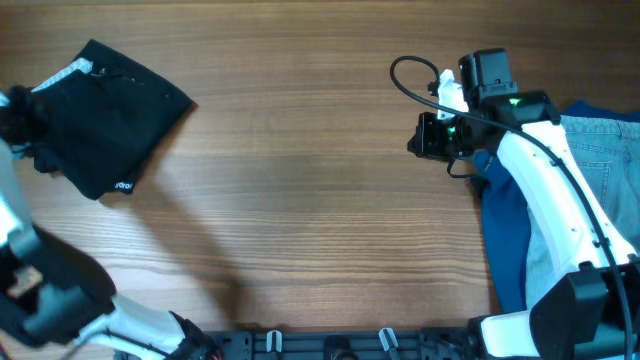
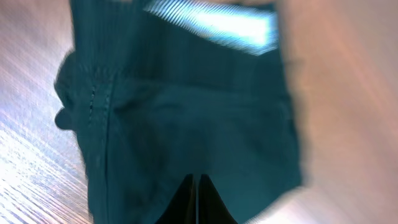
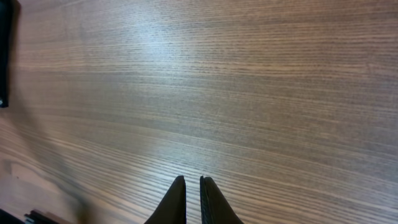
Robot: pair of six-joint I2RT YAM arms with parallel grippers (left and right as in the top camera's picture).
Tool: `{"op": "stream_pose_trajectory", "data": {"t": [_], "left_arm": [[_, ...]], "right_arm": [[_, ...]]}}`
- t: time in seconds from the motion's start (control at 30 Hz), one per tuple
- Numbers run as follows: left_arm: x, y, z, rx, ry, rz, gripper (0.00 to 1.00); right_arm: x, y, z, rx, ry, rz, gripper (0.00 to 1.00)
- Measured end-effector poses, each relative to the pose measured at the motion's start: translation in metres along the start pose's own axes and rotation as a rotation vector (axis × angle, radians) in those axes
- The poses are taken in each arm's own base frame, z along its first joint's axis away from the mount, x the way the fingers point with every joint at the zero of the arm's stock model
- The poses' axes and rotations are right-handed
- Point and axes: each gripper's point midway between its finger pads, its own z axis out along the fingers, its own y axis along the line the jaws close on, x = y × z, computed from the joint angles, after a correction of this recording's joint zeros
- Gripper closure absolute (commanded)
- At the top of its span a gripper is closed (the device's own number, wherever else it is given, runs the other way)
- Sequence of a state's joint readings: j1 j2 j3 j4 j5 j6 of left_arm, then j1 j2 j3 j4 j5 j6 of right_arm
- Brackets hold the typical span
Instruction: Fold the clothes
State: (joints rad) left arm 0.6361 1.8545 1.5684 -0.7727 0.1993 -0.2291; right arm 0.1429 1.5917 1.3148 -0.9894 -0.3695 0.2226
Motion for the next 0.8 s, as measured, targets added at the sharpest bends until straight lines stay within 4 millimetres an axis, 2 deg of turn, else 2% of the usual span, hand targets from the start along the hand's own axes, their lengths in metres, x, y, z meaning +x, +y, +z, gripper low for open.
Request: {"op": "stream_pose_trajectory", "data": {"t": [0.07, 0.17, 0.27, 0.37, 0.43, 0.47, 0.53, 0.57, 0.6, 0.67, 0.7, 0.73, 0.77, 0.8], "left_arm": [[0.02, 0.023, 0.041, -0.071, 0.092, -0.022, 0.93], [0.041, 0.046, 0.073, -0.131, 0.178, -0.042, 0.78], [0.043, 0.048, 0.072, -0.138, 0.188, -0.045, 0.71], [0.047, 0.042, 0.059, -0.12, 0.202, -0.045, 0.65], [0.039, 0.027, 0.036, -0.074, 0.169, -0.019, 0.61], [0.035, 0.015, 0.018, -0.046, 0.142, 0.006, 0.58], [0.029, -0.02, -0.034, 0.019, 0.055, 0.1, 0.53], [0.03, -0.036, -0.058, 0.049, 0.016, 0.148, 0.5], [0.036, -0.066, -0.098, 0.102, -0.051, 0.236, 0.48], [0.058, -0.11, -0.16, 0.201, -0.138, 0.386, 0.45], [0.076, -0.126, -0.185, 0.24, -0.158, 0.452, 0.39], [0.097, -0.137, -0.206, 0.271, -0.158, 0.513, 0.26], [0.113, -0.142, -0.218, 0.288, -0.153, 0.558, 0.1], [0.131, -0.146, -0.23, 0.302, -0.143, 0.607, 0.0]], "right_arm": [[0.0, 0.0, 0.0, 0.0, 0.0, 0.001, 0.91], [0.0, 0.0, 0.0, 0.0, 0.0, 0.002, 0.91], [-0.001, 0.0, 0.0, 0.0, -0.003, 0.003, 0.91], [-0.006, 0.0, 0.0, 0.004, -0.026, -0.02, 0.91], [-0.009, 0.001, -0.002, 0.004, -0.043, -0.043, 0.91], [-0.012, 0.002, -0.006, 0.003, -0.061, -0.057, 0.9], [-0.021, 0.011, -0.023, -0.01, -0.136, -0.094, 0.9], [-0.029, 0.019, -0.038, -0.022, -0.199, -0.119, 0.88], [-0.035, 0.028, -0.058, -0.036, -0.27, -0.147, 0.87], [-0.043, 0.05, -0.107, -0.077, -0.432, -0.212, 0.8], [-0.042, 0.06, -0.132, -0.094, -0.508, -0.242, 0.69], [-0.037, 0.07, -0.157, -0.111, -0.578, -0.274, 0.53], [-0.031, 0.077, -0.176, -0.124, -0.628, -0.291, 0.37], [-0.023, 0.083, -0.198, -0.134, -0.686, -0.32, 0.01]]}}
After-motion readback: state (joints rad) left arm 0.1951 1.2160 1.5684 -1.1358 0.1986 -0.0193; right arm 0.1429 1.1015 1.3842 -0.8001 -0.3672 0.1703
